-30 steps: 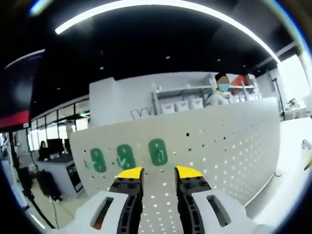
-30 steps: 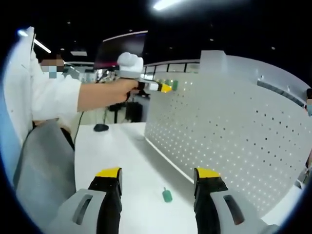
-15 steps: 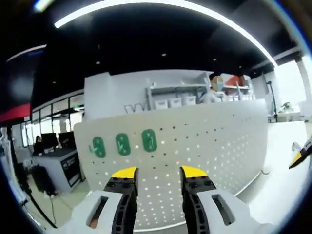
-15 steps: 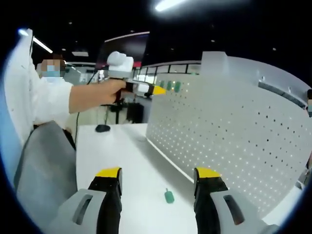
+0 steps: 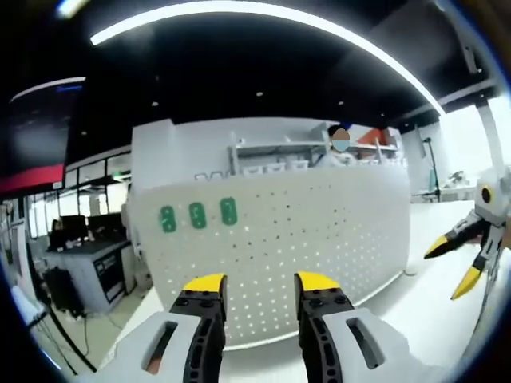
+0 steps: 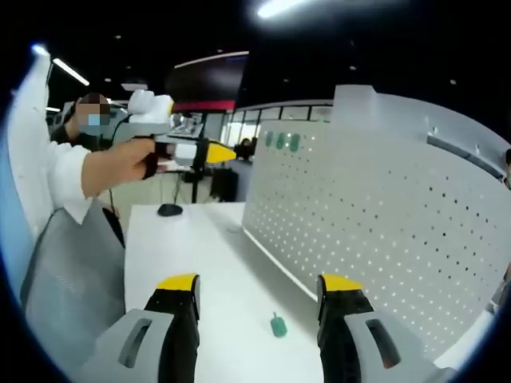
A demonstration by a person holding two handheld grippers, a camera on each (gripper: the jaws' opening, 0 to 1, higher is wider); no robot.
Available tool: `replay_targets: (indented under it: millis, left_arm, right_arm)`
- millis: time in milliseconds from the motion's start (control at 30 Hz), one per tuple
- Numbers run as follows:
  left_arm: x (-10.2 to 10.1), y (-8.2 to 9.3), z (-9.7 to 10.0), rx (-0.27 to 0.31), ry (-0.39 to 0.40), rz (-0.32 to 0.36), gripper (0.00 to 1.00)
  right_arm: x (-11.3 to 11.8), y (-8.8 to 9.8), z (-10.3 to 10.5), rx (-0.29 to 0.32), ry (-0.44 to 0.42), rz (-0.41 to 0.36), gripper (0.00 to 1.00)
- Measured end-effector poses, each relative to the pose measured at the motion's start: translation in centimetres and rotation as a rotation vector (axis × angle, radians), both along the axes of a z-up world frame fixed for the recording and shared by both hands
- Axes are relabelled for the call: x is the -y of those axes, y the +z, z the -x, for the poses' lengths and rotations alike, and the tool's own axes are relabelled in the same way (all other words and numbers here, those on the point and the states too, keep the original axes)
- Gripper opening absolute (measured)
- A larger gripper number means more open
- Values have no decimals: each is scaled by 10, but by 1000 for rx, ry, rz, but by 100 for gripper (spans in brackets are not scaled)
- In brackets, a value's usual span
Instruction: Insert the hook assembly into the mounting plate slot until the hook locks in place.
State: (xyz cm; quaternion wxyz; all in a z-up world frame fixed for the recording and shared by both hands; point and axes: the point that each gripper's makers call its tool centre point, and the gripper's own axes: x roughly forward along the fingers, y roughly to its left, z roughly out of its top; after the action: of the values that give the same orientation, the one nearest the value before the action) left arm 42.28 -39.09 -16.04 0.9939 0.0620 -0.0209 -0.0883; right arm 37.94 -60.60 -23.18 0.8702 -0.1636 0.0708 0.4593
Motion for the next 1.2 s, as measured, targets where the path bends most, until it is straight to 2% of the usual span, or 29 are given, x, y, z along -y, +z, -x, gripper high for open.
replay_targets:
  millis: [100, 200, 267, 600, 733, 967, 1200]
  left_arm:
    - [0, -11, 5, -6, 3, -29, 35]
    - [-2, -20, 7, -11, 0, -10, 35]
    - [-2, -26, 6, -20, 1, -28, 34]
    - [12, -38, 5, -42, -42, -47, 33]
    - [21, -43, 5, -58, -67, -54, 32]
    - [28, -50, 4, -85, -95, -43, 32]
    - [29, -52, 5, -93, -103, -28, 31]
  right_arm:
    - [-4, -2, 1, 0, 14, 14, 59]
    - [-6, 1, 2, 5, 21, 17, 59]
    - [-5, 3, 2, 10, 20, 19, 59]
    - [19, 5, 3, 22, -22, 30, 59]
    - [27, -2, -4, 6, -52, 33, 59]
    - [28, -9, -13, -15, -59, 32, 58]
    - [20, -35, -26, -75, -43, 21, 57]
